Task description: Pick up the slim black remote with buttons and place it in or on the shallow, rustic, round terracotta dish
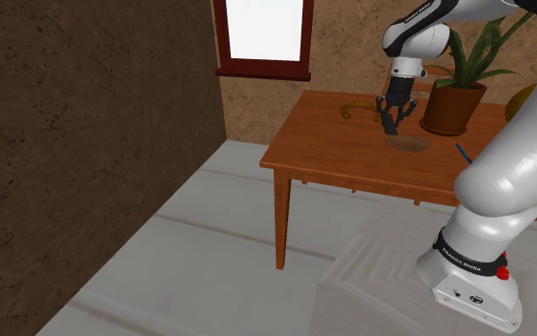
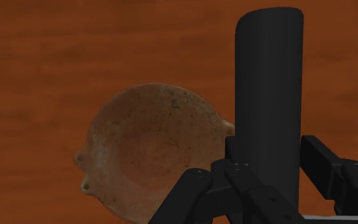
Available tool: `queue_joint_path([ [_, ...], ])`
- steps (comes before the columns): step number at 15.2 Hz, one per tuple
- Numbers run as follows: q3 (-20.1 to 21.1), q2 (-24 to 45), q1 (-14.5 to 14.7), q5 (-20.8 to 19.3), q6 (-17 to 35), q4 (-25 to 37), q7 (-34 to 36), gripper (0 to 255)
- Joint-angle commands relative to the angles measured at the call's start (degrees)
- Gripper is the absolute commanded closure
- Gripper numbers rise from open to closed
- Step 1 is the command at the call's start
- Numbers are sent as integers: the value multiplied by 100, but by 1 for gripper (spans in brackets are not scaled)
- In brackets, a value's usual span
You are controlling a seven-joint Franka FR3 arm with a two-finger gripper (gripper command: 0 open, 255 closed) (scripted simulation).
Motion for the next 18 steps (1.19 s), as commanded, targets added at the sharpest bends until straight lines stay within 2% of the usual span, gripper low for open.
queue_joint_path([
  [1, -138, -91, -134, -107, -12, -88, -226, 255],
  [5, -469, -182, -439, -316, 14, -229, -763, 255],
  [15, -509, 250, -442, -94, 773, -617, -976, 255],
  [18, -510, 292, -443, -70, 835, -644, -997, 255],
])
